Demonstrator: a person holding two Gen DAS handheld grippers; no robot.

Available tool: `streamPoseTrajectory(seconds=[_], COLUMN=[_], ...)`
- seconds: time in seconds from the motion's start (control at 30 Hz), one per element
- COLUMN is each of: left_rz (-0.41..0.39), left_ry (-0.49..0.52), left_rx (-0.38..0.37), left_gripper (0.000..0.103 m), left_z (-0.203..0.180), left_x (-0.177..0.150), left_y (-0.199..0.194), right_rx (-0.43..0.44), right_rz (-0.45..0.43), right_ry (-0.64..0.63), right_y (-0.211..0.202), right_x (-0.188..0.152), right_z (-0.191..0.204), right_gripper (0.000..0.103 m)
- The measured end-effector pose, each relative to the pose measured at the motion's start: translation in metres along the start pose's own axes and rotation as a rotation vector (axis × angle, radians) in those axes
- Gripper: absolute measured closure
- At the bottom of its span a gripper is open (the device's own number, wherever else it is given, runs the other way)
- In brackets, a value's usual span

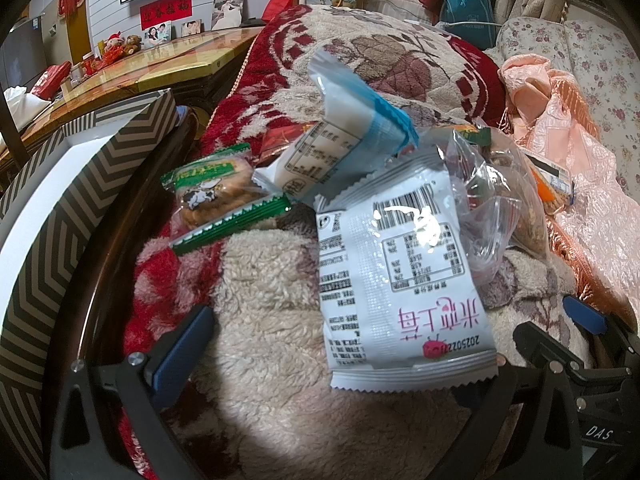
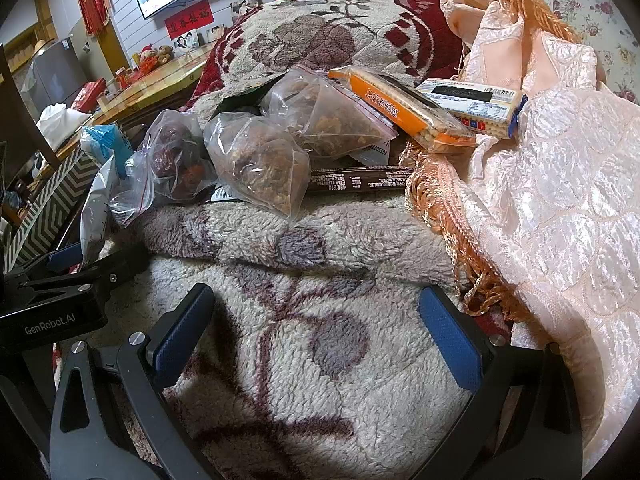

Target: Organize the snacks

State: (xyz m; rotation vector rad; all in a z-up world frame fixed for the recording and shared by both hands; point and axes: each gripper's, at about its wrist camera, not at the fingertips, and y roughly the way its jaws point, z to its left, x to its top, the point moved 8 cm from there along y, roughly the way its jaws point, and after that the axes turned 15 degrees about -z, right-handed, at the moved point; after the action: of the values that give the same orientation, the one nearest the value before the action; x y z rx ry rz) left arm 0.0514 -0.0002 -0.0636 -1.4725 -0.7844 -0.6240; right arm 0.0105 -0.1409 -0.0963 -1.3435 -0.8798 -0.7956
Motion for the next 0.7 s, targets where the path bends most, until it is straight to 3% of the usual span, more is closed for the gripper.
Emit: streamPoseTrajectory(seconds=[0.7], left_rz=[0.013], left_ry=[0.007], left_rx=[0.009], left_gripper=[0.0], left_z=[-0.0007], left_x=[-0.0023], left_y=[0.0], right_rx=[-0.02], right_rz=[0.007], right_ry=[-0.012], right_y=[0.0014], right_x=[-0.0001], right_z=[0.001], right_gripper=[0.0])
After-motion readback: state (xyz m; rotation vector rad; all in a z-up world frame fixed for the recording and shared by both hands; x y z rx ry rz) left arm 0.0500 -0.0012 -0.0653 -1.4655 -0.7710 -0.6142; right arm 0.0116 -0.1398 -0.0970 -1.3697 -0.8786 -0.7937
